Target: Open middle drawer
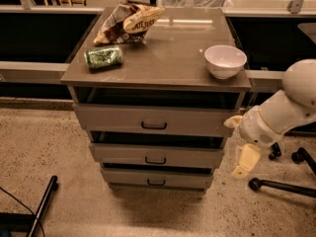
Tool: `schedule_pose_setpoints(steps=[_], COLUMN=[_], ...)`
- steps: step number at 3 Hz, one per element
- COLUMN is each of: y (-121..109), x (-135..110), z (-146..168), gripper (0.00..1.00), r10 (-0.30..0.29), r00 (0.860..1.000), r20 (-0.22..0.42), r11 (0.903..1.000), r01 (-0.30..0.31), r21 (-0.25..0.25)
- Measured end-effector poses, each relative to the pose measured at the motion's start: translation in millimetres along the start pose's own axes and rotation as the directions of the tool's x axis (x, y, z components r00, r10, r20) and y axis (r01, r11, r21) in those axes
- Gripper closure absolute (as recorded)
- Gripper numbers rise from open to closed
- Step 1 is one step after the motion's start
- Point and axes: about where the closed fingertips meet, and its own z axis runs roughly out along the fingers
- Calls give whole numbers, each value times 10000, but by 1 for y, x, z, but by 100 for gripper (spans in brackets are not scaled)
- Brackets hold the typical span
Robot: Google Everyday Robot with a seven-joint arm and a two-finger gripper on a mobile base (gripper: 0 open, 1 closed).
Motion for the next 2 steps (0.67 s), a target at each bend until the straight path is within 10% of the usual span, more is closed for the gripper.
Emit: schedule_pose_setpoints(steps=[2], y=[-34], x=[37], z=[101], gripper=[0], r10=[-569], r00=[9766], r20=[2076], r11=[9983], r01=[579], r21=[10])
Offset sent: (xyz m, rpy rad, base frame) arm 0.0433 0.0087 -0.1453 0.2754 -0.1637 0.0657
